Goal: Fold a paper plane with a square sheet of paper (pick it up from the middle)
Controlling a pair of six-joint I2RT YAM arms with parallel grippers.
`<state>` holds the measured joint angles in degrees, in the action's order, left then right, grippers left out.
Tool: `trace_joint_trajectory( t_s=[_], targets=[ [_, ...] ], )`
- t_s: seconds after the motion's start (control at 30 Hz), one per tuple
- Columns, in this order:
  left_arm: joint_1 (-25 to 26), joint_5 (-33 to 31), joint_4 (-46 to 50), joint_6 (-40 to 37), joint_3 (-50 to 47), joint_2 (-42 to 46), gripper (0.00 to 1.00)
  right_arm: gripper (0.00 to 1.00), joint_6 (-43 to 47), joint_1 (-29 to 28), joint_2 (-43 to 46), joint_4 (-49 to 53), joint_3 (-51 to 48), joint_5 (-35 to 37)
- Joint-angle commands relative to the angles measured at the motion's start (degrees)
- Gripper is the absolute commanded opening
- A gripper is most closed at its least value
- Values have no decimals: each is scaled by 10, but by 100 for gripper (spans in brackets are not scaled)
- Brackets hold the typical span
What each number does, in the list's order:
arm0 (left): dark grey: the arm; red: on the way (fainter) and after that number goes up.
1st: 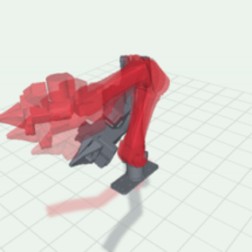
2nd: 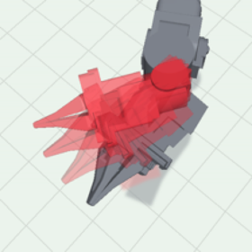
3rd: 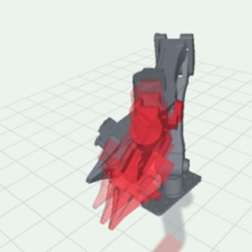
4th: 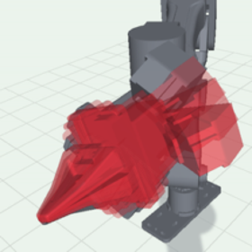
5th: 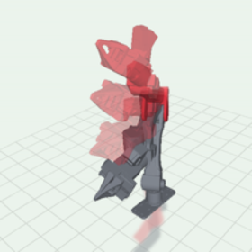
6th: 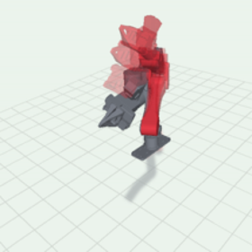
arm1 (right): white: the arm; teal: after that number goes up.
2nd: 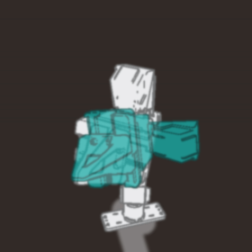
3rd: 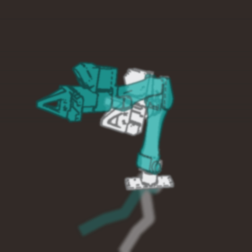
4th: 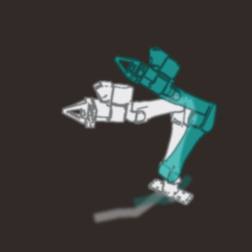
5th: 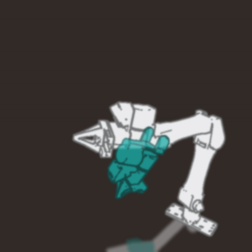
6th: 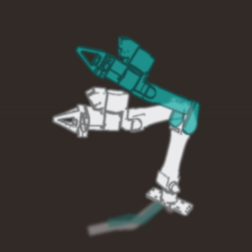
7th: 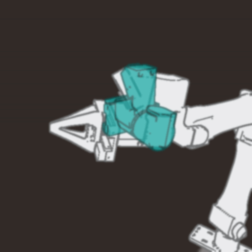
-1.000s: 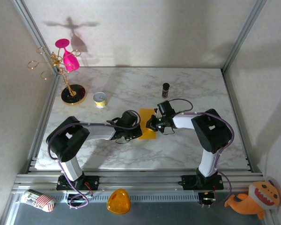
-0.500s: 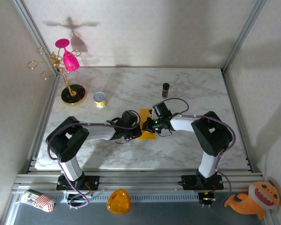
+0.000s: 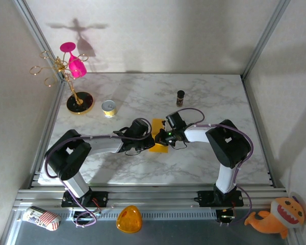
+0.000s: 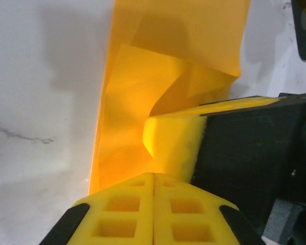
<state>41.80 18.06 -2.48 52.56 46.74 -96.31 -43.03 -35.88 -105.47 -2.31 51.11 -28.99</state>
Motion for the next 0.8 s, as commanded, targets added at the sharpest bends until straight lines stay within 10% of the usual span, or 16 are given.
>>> trace_joint_trajectory(
  t_s=[0.0, 0.77],
  targets=[
    [2, 7, -5, 9, -13, -7, 5, 4, -7, 0, -14, 2, 9, -9],
    [2, -31, 32, 12, -22, -30, 0, 4, -3, 5, 5, 13, -1, 7]
  ],
)
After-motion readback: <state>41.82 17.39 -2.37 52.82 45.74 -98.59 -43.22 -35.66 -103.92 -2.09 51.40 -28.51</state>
